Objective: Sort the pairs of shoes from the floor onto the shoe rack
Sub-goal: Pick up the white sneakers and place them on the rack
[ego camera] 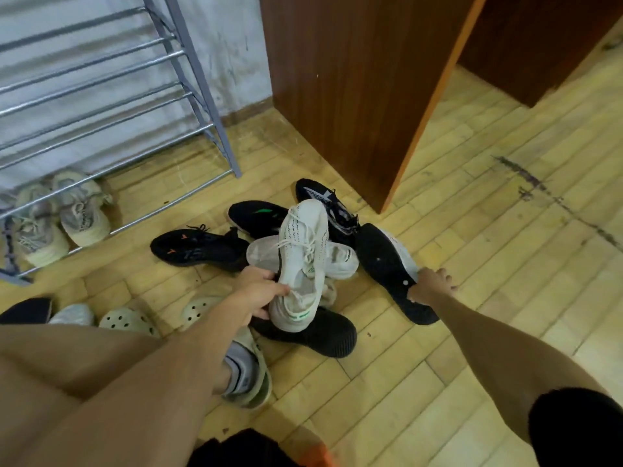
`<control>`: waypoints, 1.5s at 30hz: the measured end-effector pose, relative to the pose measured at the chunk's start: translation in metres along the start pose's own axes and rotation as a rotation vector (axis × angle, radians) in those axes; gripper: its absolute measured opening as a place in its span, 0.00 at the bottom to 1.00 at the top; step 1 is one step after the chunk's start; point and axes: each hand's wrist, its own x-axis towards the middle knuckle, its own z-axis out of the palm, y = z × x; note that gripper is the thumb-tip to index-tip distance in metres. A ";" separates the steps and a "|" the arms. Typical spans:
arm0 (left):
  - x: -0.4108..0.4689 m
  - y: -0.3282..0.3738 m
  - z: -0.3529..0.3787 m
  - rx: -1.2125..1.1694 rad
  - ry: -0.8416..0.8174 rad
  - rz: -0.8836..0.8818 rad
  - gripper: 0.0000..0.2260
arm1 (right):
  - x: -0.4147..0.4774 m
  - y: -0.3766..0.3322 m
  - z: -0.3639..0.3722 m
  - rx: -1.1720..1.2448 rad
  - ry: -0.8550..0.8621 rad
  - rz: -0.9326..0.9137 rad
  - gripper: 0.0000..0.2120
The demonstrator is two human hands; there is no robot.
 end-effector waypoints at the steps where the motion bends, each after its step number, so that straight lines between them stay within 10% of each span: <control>1: -0.001 0.002 0.004 0.014 -0.005 0.002 0.24 | -0.002 0.002 -0.001 0.012 -0.021 -0.001 0.27; 8: -0.010 0.017 0.017 0.033 -0.020 0.020 0.22 | -0.053 0.000 0.023 0.109 0.005 -0.221 0.20; 12: -0.014 0.011 0.017 0.020 0.008 0.028 0.21 | -0.080 -0.006 0.033 0.009 -0.295 -0.506 0.12; 15: -0.020 0.000 0.014 0.042 0.021 0.022 0.17 | -0.073 -0.001 0.030 0.325 -0.235 -0.310 0.12; 19: -0.019 -0.020 0.006 0.079 0.005 0.007 0.16 | -0.044 0.020 0.025 0.290 0.033 -0.212 0.20; 23: -0.020 -0.030 -0.002 0.089 0.002 -0.033 0.17 | -0.042 0.034 0.043 0.248 -0.442 -0.179 0.47; 36: -0.031 -0.008 -0.002 0.031 -0.049 -0.035 0.18 | -0.050 0.008 0.012 0.029 -0.428 -0.207 0.21; 45: -0.033 0.005 -0.007 -0.293 0.036 -0.059 0.23 | -0.049 -0.022 -0.038 0.458 -0.355 -0.344 0.17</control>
